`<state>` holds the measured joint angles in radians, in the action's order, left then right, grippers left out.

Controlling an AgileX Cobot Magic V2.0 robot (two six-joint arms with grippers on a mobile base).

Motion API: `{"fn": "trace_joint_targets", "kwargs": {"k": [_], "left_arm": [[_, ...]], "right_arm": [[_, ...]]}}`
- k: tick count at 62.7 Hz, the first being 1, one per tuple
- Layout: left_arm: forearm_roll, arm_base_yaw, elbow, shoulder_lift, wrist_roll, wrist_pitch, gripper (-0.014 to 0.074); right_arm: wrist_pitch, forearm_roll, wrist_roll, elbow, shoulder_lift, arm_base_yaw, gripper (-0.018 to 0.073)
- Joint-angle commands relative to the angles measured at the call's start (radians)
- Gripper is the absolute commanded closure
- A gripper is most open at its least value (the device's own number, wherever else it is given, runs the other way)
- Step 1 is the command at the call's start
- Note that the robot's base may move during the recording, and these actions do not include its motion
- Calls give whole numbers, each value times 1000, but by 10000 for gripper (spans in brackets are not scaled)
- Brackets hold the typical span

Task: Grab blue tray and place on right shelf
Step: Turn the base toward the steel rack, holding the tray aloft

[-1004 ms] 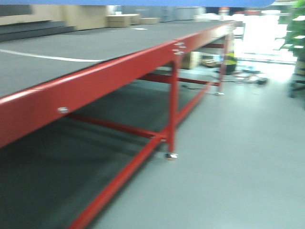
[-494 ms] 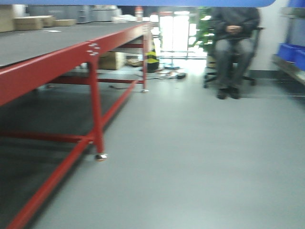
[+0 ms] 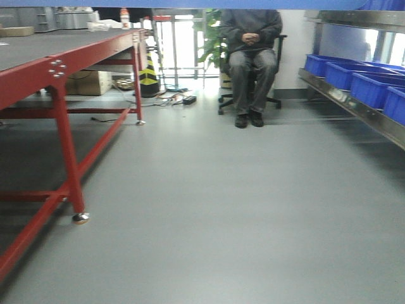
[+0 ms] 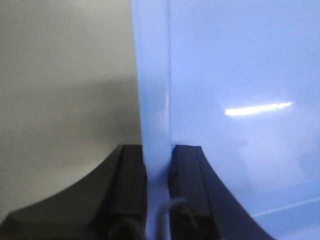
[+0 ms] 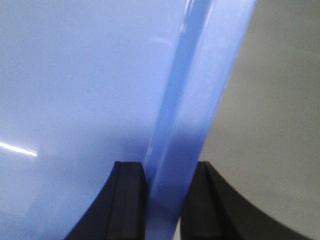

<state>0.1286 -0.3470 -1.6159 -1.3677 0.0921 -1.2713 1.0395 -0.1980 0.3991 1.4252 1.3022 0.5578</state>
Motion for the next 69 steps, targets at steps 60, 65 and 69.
{"fn": "trace_joint_targets", "kwargs": {"k": [60,65,69], "left_arm": [[41,-14,-26,34,-25,42,645],[43,-14,-26,34,-25,42,645],[43,-14,-26,34,-25,42,645]], "right_arm": [[-64,-27,-41,25,-25,2,491],[-64,-27,-41,25,-25,2,491],[-64,-27,-41,25,-25,2,491]]}}
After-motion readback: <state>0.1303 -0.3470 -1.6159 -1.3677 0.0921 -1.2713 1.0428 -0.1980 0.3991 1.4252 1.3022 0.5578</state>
